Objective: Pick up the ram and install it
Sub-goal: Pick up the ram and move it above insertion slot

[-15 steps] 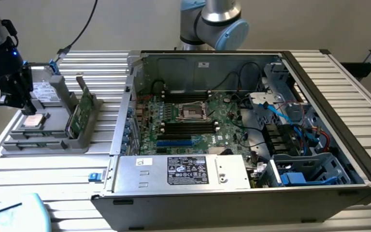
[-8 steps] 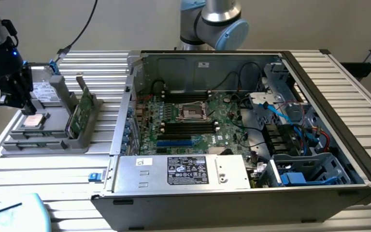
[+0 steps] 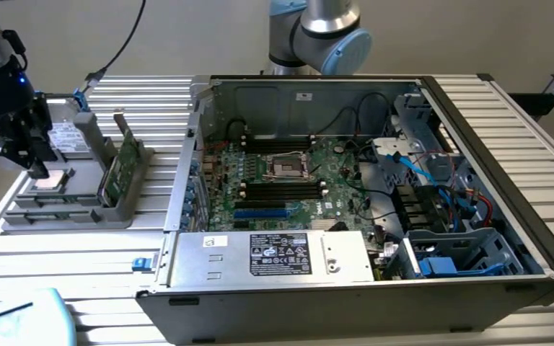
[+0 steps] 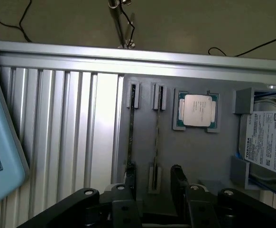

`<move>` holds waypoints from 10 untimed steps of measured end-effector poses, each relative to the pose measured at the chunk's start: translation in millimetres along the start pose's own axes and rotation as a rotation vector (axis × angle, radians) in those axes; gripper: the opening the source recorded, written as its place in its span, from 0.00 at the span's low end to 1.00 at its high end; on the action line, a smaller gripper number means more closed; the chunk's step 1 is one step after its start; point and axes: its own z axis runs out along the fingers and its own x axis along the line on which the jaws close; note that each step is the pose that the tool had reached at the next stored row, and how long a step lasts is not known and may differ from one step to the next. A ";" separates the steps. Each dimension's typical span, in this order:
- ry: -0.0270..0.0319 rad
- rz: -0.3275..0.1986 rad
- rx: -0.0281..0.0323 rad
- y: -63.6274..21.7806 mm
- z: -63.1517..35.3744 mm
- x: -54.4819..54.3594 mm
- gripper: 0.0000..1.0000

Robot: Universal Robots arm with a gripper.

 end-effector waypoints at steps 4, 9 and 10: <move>0.0006 0.000 0.0002 2.5 6.7 -0.2 0.43; 0.0009 0.000 0.0000 6.9 16.1 -0.4 0.43; 0.0009 0.000 0.0002 7.8 17.9 -0.5 0.43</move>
